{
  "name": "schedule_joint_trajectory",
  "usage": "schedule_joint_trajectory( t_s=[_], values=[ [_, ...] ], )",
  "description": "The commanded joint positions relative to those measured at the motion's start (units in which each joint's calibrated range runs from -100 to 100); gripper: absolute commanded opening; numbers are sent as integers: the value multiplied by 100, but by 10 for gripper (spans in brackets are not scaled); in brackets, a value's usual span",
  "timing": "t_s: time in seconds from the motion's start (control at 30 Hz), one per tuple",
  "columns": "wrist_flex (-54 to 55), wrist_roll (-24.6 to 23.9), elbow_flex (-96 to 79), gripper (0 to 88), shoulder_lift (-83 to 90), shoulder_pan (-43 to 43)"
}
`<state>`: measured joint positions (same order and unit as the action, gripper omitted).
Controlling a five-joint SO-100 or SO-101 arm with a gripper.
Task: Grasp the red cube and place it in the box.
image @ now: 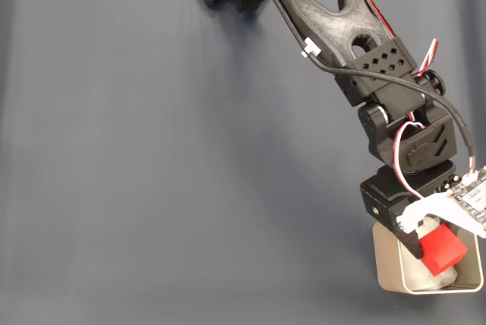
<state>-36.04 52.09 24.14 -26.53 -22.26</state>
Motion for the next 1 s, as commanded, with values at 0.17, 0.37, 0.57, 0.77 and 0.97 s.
schedule_joint_trajectory(
  t_s=[0.17,0.37,0.57,0.77,0.97],
  values=[
    [333,-381,314,360,201,-19],
    [391,-479,287,457,227,3],
    [464,-430,214,506,235,24],
    [596,-405,122,534,270,59],
    [645,-361,104,539,270,88]
  ],
)
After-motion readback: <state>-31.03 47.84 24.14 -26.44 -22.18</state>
